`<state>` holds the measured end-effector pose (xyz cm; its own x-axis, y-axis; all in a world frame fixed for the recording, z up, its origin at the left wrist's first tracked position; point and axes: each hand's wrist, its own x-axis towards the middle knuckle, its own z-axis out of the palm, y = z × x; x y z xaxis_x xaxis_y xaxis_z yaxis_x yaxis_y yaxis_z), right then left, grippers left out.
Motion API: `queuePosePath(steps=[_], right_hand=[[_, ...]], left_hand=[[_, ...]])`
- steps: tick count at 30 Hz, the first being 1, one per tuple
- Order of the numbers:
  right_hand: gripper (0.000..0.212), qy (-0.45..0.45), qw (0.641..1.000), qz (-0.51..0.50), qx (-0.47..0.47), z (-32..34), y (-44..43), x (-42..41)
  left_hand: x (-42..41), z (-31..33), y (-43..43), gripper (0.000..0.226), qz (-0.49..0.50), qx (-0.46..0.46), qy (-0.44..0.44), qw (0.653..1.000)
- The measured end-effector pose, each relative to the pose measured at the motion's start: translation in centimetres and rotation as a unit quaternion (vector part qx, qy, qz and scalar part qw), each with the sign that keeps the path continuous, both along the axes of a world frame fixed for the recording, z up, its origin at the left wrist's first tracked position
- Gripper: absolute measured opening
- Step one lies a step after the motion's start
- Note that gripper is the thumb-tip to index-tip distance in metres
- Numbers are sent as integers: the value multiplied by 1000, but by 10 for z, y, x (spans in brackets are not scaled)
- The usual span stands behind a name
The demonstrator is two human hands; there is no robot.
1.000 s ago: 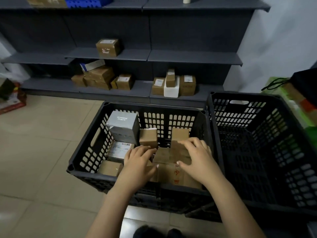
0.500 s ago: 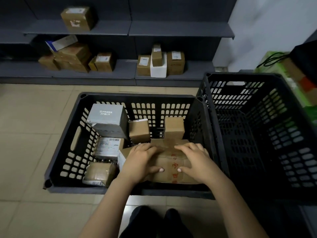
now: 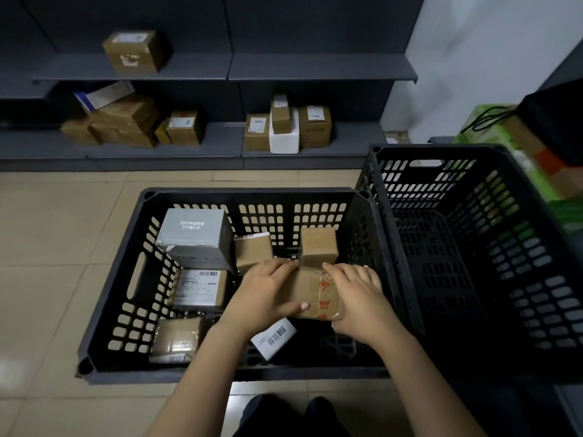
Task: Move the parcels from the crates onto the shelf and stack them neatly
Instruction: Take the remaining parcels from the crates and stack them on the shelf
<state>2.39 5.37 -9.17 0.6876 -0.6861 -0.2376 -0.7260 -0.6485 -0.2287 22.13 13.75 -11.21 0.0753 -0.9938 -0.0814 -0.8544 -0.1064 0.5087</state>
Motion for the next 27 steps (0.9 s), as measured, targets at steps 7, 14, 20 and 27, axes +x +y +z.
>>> queuePosePath(steps=[7,14,20,27], right_hand=[[99,-26,999,-15,-23,1,20,2],[97,-46,996,-56,-59,19,49,7],[95,-75,990,-77,-95,49,75,10],[93,-119,972,-85,-186,89,98,0]], left_hand=[[-1,-5,11,108,-73,6,-52,996],[7,19,25,103,-95,-25,-52,994],[15,45,40,104,-117,-87,-41,988],[2,91,61,99,-110,-201,-36,973]])
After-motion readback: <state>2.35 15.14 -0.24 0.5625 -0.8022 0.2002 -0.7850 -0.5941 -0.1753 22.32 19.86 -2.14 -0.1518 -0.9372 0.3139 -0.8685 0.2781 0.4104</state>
